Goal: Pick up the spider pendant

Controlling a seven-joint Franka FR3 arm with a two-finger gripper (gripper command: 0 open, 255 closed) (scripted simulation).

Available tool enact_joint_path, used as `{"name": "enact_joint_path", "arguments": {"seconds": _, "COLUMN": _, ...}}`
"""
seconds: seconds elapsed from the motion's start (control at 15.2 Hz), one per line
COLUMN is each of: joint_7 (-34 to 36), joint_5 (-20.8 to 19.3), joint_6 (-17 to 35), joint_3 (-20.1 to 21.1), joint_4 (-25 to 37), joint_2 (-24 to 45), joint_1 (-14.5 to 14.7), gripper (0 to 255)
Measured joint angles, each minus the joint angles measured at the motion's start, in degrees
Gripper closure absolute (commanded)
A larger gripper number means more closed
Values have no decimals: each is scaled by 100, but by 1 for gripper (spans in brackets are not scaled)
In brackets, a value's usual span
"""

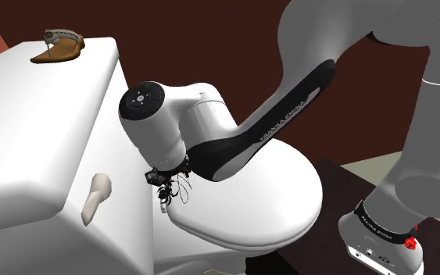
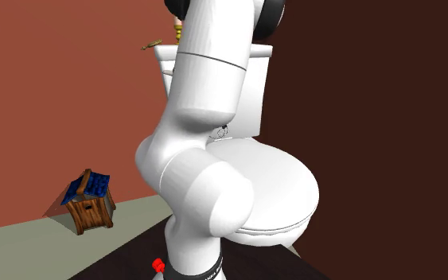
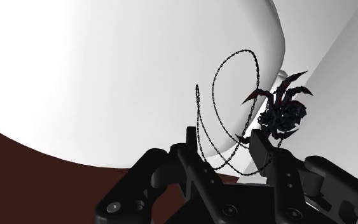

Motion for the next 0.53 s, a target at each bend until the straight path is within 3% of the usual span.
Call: {"name": "enact_joint_path", "arguments": {"seconds": 0.53, "joint_7": -393, "joint_5": 454, "joint_6": -310, "joint_3": 203, "joint_4": 170, "joint_2": -381, "joint_1": -175, "gripper": 255}}
